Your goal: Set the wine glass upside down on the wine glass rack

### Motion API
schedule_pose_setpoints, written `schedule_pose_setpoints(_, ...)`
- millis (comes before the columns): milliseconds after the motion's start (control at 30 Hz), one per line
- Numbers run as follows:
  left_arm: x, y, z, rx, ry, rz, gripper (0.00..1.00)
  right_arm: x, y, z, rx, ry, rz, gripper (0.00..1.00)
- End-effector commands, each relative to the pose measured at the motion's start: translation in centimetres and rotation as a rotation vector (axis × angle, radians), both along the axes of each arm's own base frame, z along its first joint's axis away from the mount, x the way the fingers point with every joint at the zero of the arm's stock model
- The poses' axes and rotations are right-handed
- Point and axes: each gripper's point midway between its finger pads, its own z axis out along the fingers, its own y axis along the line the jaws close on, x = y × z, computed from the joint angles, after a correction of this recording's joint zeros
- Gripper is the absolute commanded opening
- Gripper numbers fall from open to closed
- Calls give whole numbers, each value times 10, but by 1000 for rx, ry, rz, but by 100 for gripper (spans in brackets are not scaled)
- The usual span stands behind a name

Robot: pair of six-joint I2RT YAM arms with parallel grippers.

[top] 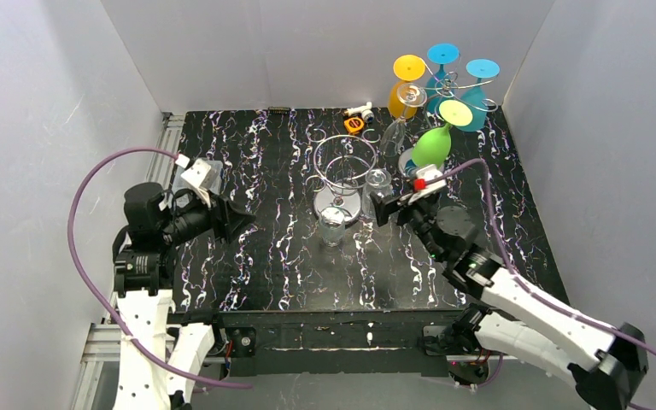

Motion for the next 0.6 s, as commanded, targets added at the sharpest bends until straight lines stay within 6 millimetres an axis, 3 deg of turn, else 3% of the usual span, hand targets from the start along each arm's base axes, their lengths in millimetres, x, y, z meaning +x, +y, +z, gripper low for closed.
schedule_pose_setpoints(0, 8, -4, 16, -29, -2, -14, 52, -26, -25, 27, 13, 106, -9, 99)
schedule_pose_setpoints(133, 22, -6, 26, -56, -27, -23, 54, -38, -35, 40, 35, 179, -21, 98)
schedule_pose_setpoints(300, 65, -11, 53, -42, -151, -74, 54, -23, -13, 57, -1, 322, -40, 98)
schedule_pose_setpoints(467, 116, -26, 68, 216, -475, -220, 56, -6, 12, 96, 36, 346, -26, 96)
schedule_pose_setpoints(567, 140, -43, 62, 392, -674, -318, 56, 0, 27, 107, 58, 361, -6, 93)
